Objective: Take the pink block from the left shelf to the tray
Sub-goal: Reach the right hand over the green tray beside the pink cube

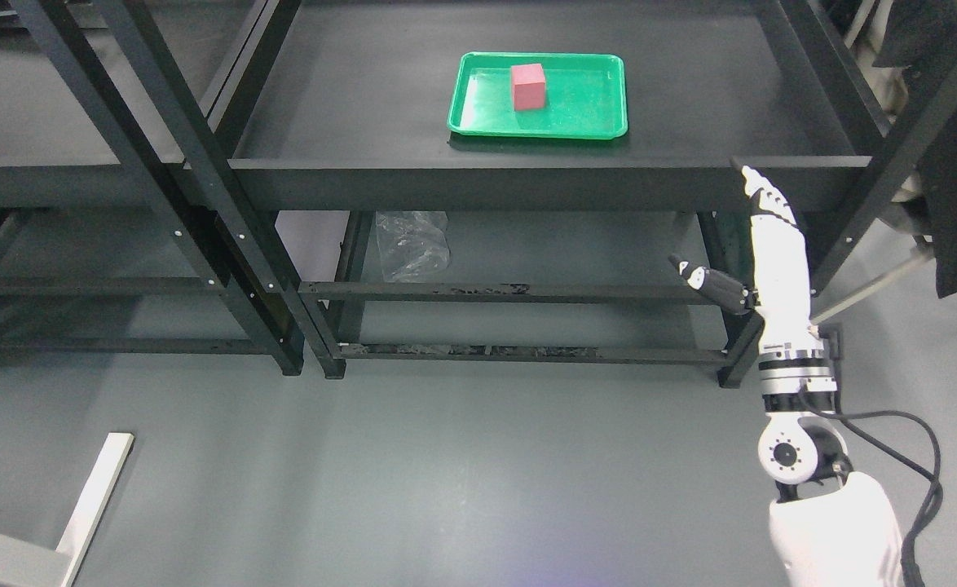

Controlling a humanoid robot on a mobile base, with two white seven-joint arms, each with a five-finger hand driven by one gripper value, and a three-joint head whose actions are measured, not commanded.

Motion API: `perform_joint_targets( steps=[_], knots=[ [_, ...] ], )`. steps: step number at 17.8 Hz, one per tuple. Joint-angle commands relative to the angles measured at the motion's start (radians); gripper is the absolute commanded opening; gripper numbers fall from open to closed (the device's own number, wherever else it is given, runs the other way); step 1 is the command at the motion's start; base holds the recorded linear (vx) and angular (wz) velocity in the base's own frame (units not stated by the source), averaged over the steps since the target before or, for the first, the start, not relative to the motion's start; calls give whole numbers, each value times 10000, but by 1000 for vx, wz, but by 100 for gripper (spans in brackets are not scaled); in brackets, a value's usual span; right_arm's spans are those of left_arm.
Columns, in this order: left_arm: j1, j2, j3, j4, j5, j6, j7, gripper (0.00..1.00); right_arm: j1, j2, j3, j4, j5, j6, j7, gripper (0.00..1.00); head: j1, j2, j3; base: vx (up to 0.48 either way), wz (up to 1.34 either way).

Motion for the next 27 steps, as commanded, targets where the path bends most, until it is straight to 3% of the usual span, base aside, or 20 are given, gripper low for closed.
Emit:
perform_joint_targets(
  steps=[1,6,10,16,23,27],
  knots=[
    [-291,175,0,-174,0,-4,4,100,-144,-175,714,-4,5598,1390,166,99,0,0,0,267,90],
    [-291,175,0,-174,0,-4,4,100,-144,-175,897,26,5627,2269,165,99,0,0,0,289,102],
    [-291,175,0,-174,0,-4,4,100,-129,-175,1036,26,5306,3604,89,99,0,0,0,305,61],
    [-291,175,0,-174,0,-4,4,100,-159,-175,1450,-5,5428,3438,74,99,0,0,0,269,13],
    [-306,175,0,-174,0,-4,4,100,-849,-175,1833,118,5290,2348,257,99,0,0,0,229,85],
    [-306,175,0,-174,0,-4,4,100,-1432,-175,1865,823,4694,2317,1880,99,0,0,0,205,87]
  ],
)
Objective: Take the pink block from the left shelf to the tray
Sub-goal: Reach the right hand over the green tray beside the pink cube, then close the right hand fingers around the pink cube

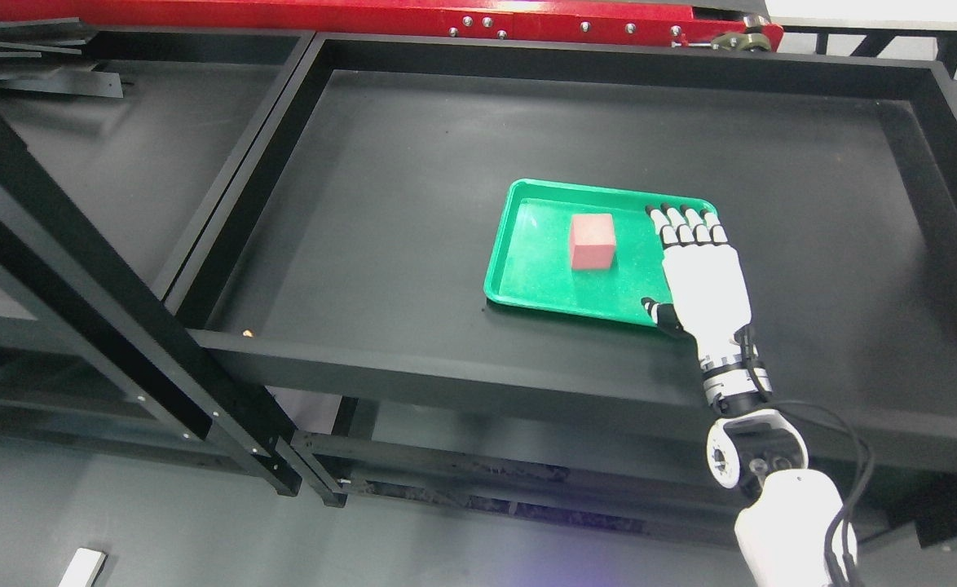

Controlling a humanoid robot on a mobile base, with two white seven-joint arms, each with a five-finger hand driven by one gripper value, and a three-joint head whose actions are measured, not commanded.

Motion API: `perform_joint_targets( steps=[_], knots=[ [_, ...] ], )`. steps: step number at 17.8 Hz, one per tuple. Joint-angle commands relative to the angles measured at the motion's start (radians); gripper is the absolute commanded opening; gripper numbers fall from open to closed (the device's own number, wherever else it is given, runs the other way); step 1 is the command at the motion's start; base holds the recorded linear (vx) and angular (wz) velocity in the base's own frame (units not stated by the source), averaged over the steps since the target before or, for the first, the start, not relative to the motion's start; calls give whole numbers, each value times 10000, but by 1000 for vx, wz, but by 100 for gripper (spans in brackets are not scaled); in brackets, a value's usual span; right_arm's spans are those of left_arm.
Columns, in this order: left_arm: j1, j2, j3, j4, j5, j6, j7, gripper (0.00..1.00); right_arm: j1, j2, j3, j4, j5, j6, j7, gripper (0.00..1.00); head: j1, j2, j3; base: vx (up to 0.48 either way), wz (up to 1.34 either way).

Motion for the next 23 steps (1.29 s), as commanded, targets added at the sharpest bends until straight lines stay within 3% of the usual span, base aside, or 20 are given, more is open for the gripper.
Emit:
perform_joint_targets(
  steps=[1,15,23],
  knots=[
    [-292,175,0,-175,0,-5,5,100,-1503,-174,407,711,-614,-185,1348,99,0,0,0,193,71],
    [-292,175,0,-175,0,-5,5,100,-2209,-174,668,1494,-723,-553,2024,99,0,0,0,166,12],
    [-291,175,0,-175,0,-5,5,100,-1428,-174,637,1434,-799,-677,2563,99,0,0,0,49,0]
  ],
)
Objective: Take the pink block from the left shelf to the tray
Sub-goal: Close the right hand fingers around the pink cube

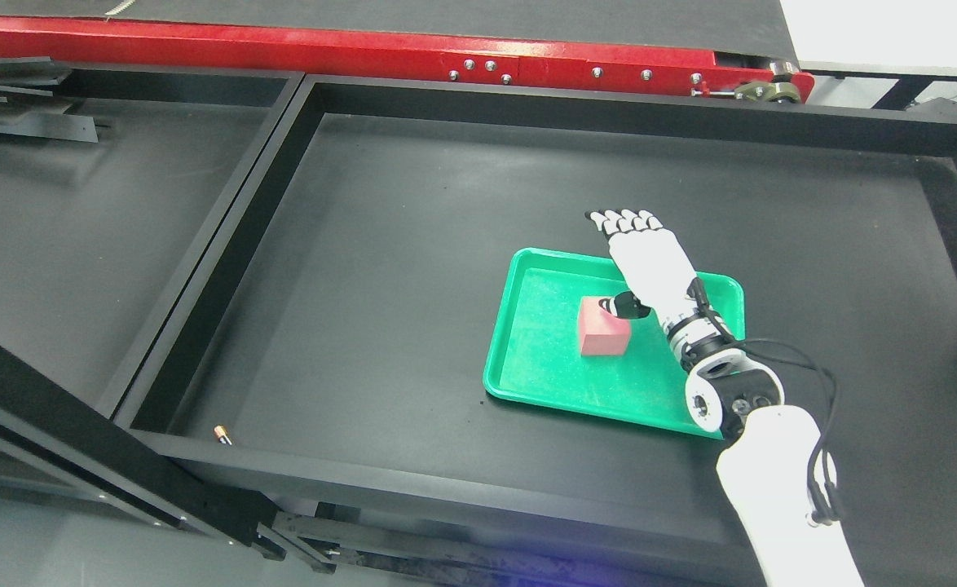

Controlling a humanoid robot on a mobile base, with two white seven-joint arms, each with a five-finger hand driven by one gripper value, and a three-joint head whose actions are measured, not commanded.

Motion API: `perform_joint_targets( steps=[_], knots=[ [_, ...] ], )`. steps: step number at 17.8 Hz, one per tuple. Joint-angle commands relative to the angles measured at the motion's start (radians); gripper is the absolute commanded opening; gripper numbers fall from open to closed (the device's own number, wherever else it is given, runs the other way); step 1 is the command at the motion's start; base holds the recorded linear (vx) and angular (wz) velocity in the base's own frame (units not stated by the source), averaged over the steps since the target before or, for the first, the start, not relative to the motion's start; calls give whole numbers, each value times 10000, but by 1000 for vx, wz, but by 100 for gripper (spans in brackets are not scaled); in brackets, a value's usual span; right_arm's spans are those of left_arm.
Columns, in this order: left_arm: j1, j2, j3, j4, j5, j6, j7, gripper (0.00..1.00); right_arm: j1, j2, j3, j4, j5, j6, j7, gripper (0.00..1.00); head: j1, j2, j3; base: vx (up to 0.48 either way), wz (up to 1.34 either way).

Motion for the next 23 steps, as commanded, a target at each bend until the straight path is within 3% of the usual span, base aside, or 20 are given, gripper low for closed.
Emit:
perform_joint_targets(
  steps=[1,5,12,23],
  knots=[
    [-292,175,0,-174,0,-4,5,100,378,-259,60,97,-218,-9,28,99,0,0,0,0,0],
    [-292,175,0,-174,0,-4,5,100,808,-689,-77,-486,-893,-207,13,99,0,0,0,0,0],
    [-307,175,0,-174,0,-4,5,100,640,-552,-48,-333,-863,-515,395,99,0,0,0,-16,0],
    [-292,175,0,-174,0,-4,5,100,-66,-751,-999,-640,-2336,-1541,303,99,0,0,0,-36,0]
  ],
)
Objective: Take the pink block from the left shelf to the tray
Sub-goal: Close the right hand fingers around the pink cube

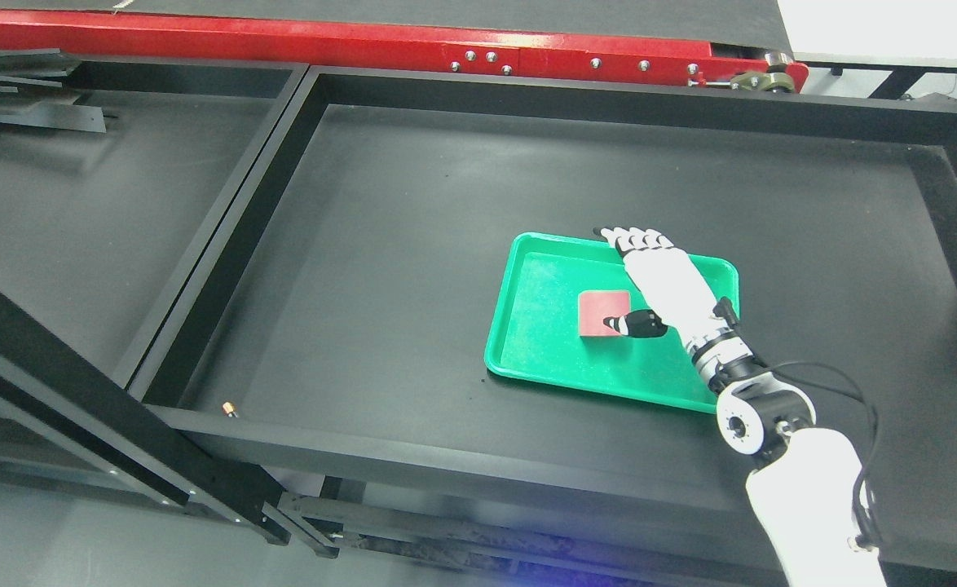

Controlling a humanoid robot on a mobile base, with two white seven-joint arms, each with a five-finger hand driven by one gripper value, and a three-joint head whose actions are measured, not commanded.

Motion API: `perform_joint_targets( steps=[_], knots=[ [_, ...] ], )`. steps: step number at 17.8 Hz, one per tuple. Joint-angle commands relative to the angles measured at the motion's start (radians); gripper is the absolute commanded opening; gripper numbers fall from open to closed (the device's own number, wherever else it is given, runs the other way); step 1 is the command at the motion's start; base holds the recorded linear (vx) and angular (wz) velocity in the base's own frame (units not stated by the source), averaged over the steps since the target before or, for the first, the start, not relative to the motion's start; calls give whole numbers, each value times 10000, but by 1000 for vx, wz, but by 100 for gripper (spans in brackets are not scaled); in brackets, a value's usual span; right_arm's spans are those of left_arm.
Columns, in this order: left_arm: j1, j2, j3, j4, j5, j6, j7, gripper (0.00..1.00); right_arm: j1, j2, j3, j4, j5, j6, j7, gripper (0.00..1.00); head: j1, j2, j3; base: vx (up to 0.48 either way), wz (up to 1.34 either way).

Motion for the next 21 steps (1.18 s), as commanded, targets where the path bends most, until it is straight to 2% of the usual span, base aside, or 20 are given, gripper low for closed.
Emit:
perform_joint_targets(
  steps=[1,5,11,14,21],
  knots=[
    [-292,175,0,-175,0,-4,4,100,-619,-319,-498,-170,-437,-635,159,99,0,0,0,-47,0],
    [-307,175,0,-175,0,-4,4,100,-481,-351,-406,-124,-406,-868,894,99,0,0,0,-40,1],
    [-292,175,0,-175,0,-4,4,100,-1017,-106,-100,734,-299,-792,957,99,0,0,0,-9,0],
    [-292,175,0,-175,0,-4,4,100,-1293,-75,7,1224,-283,-776,1461,99,0,0,0,36,1],
    [-292,175,0,-175,0,-4,4,100,-1646,-59,54,1686,-283,-746,1570,99,0,0,0,50,-3]
  ],
)
